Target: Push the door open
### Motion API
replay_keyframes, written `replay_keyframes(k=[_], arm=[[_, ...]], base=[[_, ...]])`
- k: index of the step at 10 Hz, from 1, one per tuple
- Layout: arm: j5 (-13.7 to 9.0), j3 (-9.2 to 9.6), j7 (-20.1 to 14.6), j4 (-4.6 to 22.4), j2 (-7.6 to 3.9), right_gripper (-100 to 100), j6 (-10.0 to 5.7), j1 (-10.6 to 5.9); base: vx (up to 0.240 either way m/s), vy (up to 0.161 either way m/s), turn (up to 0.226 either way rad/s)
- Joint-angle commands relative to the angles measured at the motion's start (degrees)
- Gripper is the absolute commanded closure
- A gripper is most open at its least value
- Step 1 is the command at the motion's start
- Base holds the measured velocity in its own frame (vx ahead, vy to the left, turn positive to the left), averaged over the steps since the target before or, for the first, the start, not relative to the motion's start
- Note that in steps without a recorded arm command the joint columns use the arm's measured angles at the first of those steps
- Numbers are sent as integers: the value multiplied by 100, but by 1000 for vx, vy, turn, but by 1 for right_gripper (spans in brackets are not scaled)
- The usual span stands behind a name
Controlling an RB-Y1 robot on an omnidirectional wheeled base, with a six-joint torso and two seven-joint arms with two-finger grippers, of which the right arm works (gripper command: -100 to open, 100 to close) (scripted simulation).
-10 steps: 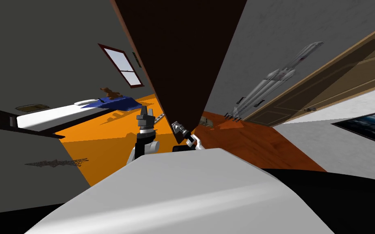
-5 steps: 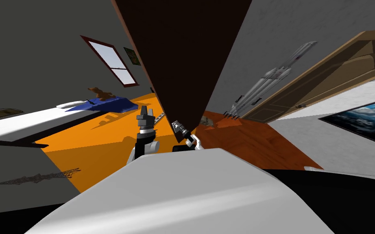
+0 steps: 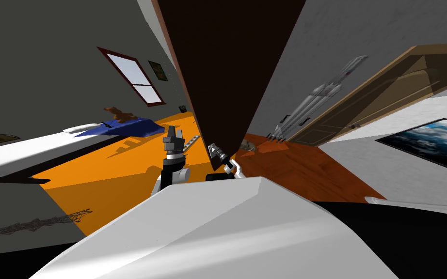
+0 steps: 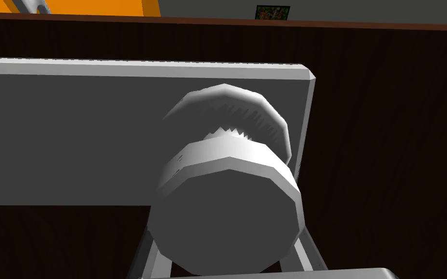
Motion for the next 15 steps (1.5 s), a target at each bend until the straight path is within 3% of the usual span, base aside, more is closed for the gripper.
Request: replay_keyframes(k=[1, 4, 5, 11, 12, 15], arm=[[-29, -132, 39, 32, -53, 100, 4, -26], [-95, -365, 101, 79, -141, 100, 2, -65], [-77, -238, 9, -33, -159, -100, 20, -21], [-60, -20, -181, -321, -143, -100, 22, 165], [-64, -50, -154, -276, -152, -100, 16, 132], [-83, -116, -109, -189, -171, -100, -24, 77]], base=[[107, 166, -67], [128, 193, -86], [-79, 17, -52], [-228, -116, -13], [-118, -52, 1], [146, 119, 24]])
